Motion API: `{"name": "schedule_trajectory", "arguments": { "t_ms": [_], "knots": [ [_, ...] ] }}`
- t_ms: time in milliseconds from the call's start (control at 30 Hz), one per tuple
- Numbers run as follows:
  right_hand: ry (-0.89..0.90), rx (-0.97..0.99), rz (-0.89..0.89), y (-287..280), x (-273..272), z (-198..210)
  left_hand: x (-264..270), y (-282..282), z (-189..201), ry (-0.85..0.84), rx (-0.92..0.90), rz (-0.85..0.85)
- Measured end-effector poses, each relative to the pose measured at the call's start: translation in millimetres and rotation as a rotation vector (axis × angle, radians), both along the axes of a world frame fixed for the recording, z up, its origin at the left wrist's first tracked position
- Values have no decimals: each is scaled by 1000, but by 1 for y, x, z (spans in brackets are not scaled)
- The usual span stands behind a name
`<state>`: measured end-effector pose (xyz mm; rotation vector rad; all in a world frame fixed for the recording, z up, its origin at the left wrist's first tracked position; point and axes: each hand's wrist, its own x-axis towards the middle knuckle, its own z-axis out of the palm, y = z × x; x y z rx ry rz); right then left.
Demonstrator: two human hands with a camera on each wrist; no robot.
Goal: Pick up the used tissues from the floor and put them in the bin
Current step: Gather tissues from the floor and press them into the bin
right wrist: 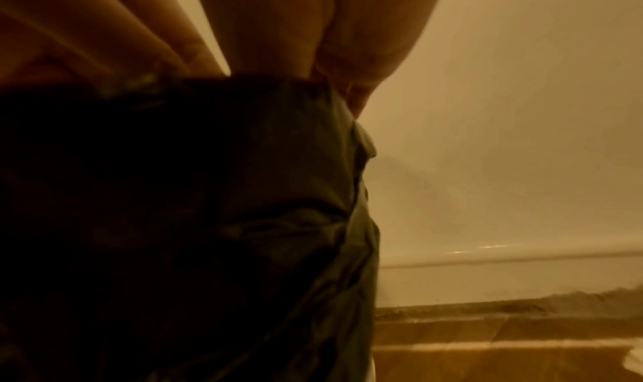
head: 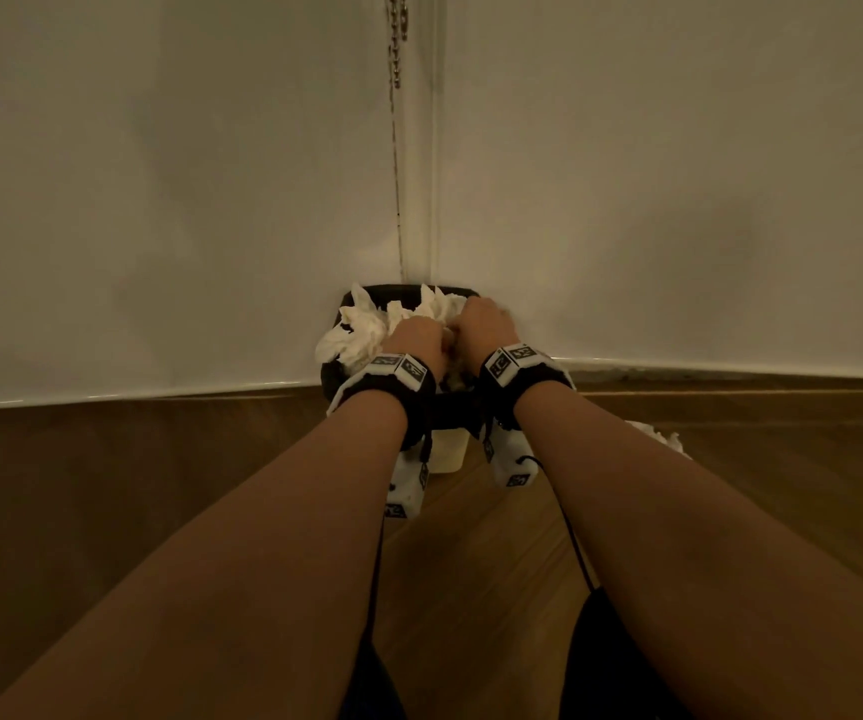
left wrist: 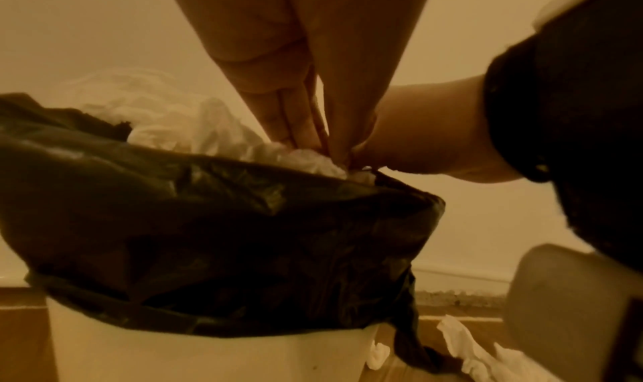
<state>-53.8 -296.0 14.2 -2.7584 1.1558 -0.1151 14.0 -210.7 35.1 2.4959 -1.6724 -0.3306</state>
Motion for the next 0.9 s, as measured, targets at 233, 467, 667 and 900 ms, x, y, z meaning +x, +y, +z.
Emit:
{"name": "schedule_trajectory", "arguments": {
  "t_ms": [233, 467, 667, 900],
  "knots": [
    [300, -16, 70, -2, 3, -4, -5, 5, -6, -73, 107, 29],
    [194, -29, -21, 5, -18, 27, -15, 16, 22, -57, -57, 76],
    [-133, 48, -158, -5, -68, 55, -38, 21, 48, -6, -377, 15],
    [-161, 178, -316, -28, -147, 40, -108, 1, 52, 147, -321, -253]
  ]
}}
